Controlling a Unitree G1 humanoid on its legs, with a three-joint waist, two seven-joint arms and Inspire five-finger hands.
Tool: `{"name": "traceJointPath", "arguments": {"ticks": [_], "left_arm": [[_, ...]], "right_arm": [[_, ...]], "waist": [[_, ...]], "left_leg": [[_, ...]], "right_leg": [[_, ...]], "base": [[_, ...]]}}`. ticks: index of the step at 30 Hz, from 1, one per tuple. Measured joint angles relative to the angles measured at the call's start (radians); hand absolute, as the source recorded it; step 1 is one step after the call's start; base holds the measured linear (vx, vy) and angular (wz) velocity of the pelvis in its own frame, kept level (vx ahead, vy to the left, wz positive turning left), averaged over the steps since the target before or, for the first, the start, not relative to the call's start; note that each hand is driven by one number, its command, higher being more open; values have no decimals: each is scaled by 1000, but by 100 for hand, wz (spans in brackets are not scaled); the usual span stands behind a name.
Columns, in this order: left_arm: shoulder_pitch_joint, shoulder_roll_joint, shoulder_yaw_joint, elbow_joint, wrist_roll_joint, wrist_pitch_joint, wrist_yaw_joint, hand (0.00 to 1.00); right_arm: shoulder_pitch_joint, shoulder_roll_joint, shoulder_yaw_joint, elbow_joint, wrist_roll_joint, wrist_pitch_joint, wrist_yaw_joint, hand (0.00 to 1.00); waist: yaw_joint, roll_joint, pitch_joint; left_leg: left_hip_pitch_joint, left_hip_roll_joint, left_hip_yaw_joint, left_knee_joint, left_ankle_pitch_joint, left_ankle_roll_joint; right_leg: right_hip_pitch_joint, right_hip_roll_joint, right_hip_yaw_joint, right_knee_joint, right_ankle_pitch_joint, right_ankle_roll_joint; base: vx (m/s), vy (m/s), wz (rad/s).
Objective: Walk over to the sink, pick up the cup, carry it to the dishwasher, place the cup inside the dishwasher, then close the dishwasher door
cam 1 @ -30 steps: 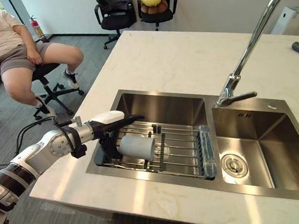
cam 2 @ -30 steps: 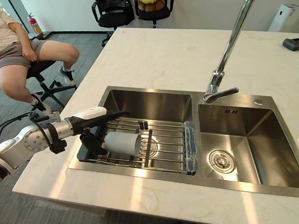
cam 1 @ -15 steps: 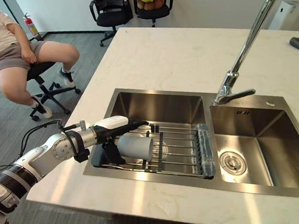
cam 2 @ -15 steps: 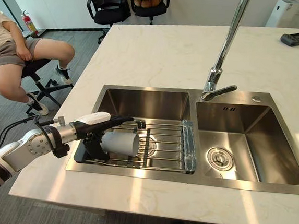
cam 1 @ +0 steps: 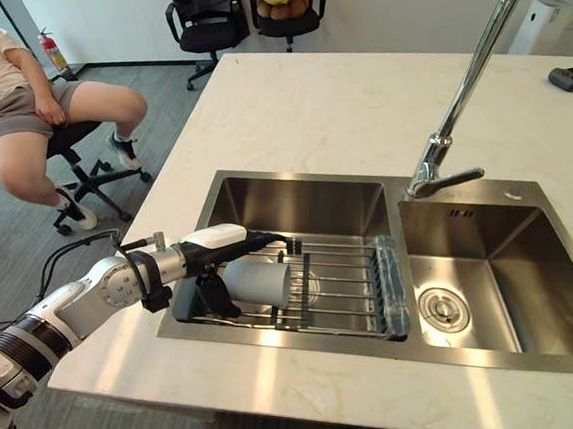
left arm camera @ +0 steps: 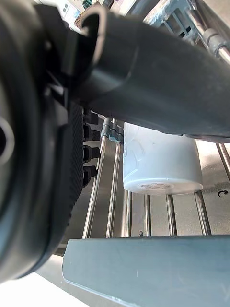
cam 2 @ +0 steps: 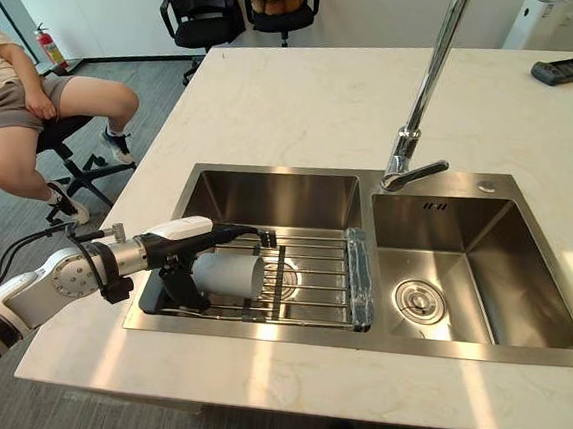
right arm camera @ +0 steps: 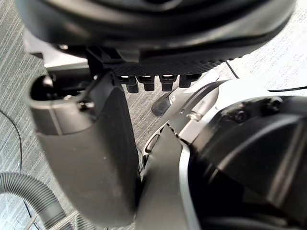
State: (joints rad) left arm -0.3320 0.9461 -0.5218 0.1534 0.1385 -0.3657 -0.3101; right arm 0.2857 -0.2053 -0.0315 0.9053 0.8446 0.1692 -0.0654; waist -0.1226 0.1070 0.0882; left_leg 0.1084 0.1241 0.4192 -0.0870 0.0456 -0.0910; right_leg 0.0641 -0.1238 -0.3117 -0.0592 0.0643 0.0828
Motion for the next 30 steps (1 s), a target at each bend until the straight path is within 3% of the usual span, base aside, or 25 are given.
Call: {"name": "traceJointPath", "arguments": {"ticks": [12, 18, 30], "left_arm": [[39, 3, -26, -63, -23, -104, 66, 100], [51, 2, -28, -72, -23, -87, 38, 100], [50, -6, -26, -73, -45, 19, -39, 100]], "right_arm": [[2, -2, 11, -9, 17, -7, -1, 100], [2, -6, 24, -9, 17, -17, -2, 100], [2, -12, 42, -11, 21, -19, -10, 100]], "waist": [[-4, 1, 8], [-5, 1, 8], [-6, -1, 7]], "left_leg": [[0, 0, 1, 0, -1, 0], [2, 0, 2, 0, -2, 0], [5, 0, 3, 0, -2, 0]], "right_leg": [[-1, 0, 1, 0, 0, 0], [1, 0, 1, 0, 0, 0], [3, 0, 0, 0, 0, 1]], "base": [[0, 0, 0], [0, 0, 0], [0, 0, 0]]}}
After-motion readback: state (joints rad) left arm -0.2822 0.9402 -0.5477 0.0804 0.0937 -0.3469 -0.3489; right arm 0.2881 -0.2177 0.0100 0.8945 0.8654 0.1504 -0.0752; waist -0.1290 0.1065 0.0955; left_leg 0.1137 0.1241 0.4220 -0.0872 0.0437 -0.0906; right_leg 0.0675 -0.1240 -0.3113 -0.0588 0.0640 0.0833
